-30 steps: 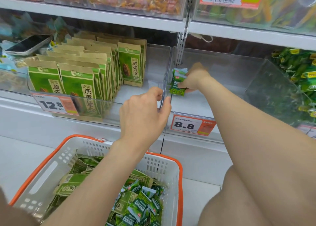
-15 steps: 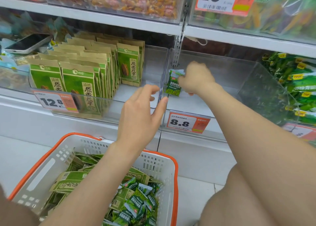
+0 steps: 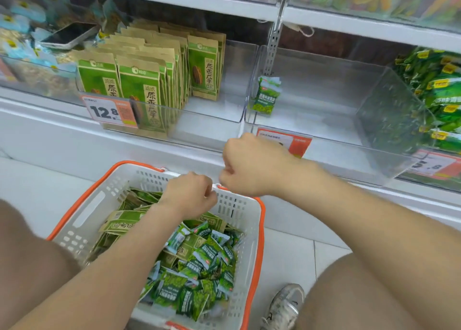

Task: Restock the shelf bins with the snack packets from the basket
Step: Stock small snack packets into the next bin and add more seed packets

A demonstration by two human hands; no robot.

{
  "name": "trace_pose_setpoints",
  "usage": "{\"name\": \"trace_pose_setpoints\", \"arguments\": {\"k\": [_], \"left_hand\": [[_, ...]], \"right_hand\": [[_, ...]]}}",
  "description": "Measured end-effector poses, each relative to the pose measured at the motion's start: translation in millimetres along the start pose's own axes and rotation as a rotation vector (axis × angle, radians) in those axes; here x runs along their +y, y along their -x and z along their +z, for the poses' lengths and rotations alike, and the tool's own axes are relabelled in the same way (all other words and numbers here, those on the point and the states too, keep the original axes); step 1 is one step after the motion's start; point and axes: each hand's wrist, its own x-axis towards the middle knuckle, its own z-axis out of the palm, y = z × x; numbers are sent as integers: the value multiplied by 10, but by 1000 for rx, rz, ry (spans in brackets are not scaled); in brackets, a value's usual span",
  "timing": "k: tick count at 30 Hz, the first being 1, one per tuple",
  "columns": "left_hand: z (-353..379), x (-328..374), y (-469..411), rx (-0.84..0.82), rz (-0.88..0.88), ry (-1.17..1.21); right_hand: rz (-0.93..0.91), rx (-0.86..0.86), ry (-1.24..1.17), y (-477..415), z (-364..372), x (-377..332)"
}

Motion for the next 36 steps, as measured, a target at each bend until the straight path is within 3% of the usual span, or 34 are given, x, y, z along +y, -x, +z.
{"name": "trace_pose_setpoints", "arguments": {"k": [6, 12, 18, 25, 29, 36], "left_hand": [[656, -395, 222, -397, -60, -192], [1191, -572, 394, -642, -41, -212], [1407, -506, 422, -446, -122, -219], [1076, -509, 253, -311, -222, 240], [493, -323, 81, -352, -143, 545], [-585, 103, 44, -196, 89, 746]], "right_hand": [[-209, -416, 172, -48, 586, -309], [-265, -482, 150, -155, 696, -430], [-261, -499, 138, -242, 720, -433], [-186, -418, 49, -230, 667, -287], [-47, -372, -11, -151, 545, -234], [281, -286, -331, 13, 236, -63]]}}
